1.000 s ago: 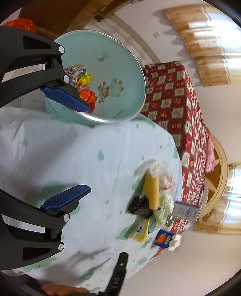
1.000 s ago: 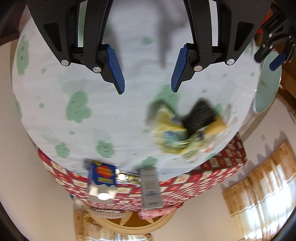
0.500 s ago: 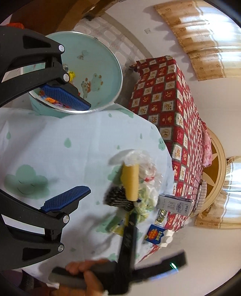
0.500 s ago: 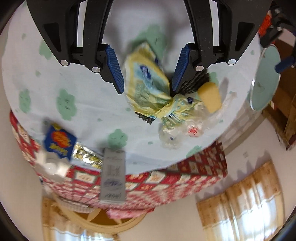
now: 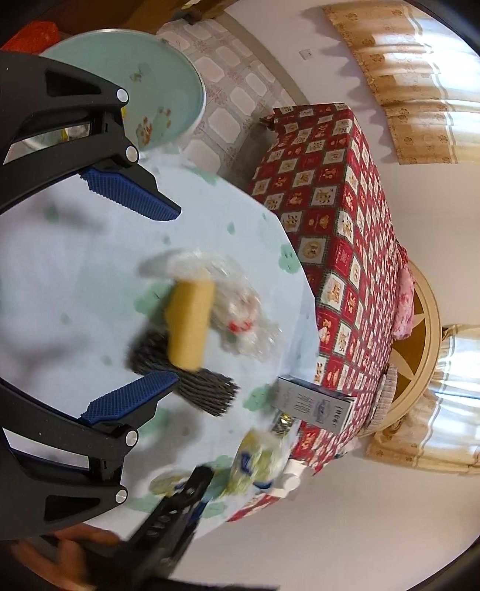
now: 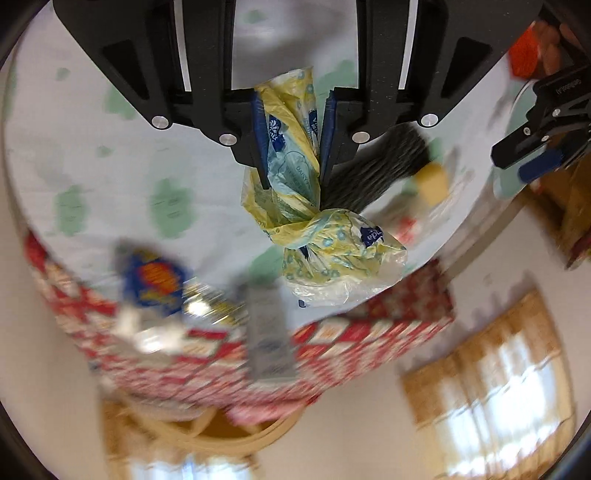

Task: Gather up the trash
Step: 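Grasp the yellow-blue printed bag with the right tool while the left tool grasps the yellow sponge, then carry the yellow sponge over the teal bucket with the left tool while the right tool holds the printed bag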

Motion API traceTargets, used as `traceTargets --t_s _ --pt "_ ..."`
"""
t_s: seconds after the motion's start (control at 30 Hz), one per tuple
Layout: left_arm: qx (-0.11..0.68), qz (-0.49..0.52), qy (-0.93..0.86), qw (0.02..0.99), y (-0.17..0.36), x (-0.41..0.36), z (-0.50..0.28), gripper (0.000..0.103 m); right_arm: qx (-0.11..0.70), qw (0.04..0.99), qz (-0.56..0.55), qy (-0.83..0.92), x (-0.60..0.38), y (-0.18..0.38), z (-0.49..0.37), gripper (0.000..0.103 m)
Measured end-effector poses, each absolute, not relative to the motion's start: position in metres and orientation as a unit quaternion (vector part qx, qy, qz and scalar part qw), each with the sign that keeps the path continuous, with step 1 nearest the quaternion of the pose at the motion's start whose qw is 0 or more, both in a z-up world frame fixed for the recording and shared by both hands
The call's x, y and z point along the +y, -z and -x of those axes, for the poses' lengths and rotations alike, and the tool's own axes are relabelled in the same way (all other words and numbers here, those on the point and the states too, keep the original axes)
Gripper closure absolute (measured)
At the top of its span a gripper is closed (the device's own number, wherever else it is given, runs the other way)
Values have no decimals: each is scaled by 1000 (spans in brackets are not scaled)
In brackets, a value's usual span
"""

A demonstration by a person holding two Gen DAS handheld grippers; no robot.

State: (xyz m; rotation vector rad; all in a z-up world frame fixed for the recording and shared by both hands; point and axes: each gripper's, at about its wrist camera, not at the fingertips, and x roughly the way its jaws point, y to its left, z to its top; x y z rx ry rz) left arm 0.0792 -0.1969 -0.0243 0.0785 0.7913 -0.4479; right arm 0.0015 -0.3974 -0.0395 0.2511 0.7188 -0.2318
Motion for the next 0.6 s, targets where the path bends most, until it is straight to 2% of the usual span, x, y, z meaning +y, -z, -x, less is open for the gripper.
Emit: traceTargets --t_s 0.13,0.33,0.43,0.5,0.6 --pt "411 1 200 890 30 -225 -101 22 335 923 -103 160 -401 47 7 77" --pt "465 15 153 872 64 -251 -127 42 356 913 -129 154 -417 56 7 77" --pt "458 16 153 876 67 -249 -124 55 358 913 -129 147 -421 57 1 77" --pt "454 22 164 876 65 -245 -122 68 357 914 -129 144 -419 58 -1 77" --pt "448 31 184 874 58 -237 -115 74 356 914 -130 148 -411 62 -4 77"
